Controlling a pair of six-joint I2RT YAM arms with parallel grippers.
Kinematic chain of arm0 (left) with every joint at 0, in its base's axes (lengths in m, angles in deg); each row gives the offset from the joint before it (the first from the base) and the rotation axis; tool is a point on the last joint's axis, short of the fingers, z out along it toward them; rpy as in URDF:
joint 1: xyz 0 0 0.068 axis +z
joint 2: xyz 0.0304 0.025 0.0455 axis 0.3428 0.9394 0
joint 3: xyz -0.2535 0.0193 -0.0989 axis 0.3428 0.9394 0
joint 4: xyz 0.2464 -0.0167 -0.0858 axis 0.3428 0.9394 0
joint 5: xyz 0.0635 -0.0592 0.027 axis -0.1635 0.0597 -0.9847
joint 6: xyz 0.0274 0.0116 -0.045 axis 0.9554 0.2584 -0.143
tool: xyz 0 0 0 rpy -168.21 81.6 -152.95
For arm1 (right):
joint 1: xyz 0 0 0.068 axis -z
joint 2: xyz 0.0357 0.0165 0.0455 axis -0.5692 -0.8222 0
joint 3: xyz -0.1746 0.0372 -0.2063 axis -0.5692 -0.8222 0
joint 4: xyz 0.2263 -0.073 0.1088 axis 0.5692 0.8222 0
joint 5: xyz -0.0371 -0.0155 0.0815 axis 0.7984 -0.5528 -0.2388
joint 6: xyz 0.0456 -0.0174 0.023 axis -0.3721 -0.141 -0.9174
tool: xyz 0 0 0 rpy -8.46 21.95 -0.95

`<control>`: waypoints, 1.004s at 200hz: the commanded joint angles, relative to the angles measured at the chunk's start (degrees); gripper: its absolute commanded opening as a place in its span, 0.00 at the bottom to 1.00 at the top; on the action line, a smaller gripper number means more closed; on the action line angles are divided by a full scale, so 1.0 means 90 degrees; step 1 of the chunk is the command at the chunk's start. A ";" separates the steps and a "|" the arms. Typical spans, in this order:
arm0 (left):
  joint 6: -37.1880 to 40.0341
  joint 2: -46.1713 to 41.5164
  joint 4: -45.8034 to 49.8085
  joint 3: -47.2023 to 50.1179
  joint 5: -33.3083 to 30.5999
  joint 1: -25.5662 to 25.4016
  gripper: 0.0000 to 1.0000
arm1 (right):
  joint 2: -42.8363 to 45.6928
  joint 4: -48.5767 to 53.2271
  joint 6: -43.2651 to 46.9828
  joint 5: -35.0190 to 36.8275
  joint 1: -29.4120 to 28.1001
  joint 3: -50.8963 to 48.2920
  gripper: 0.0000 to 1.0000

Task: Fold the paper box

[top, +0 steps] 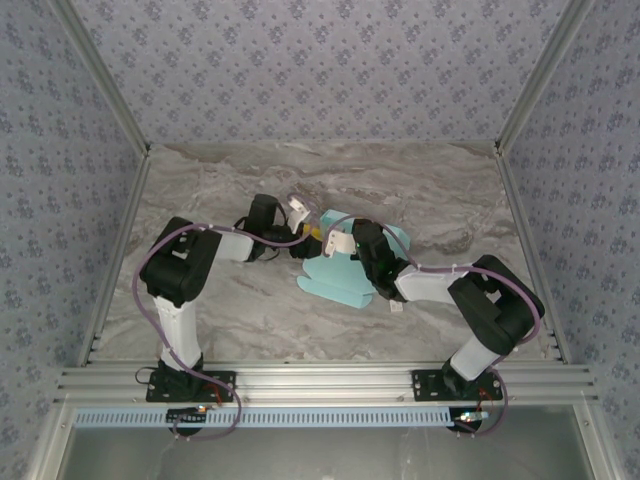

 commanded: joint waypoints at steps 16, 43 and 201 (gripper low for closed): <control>-0.0093 -0.0581 0.0106 0.0287 0.0060 0.0149 0.67 | 0.0042 0.0066 -0.0057 -0.0154 -0.0033 0.0041 0.05; -0.0106 -0.0877 0.0115 0.0527 -0.0157 0.0283 0.71 | 0.0022 0.0073 -0.0071 -0.0168 -0.0025 0.0053 0.05; -0.0487 -0.0396 0.0773 -0.0172 -0.0743 0.0749 0.62 | 0.0060 0.0153 -0.0061 -0.0182 -0.0032 0.0104 0.05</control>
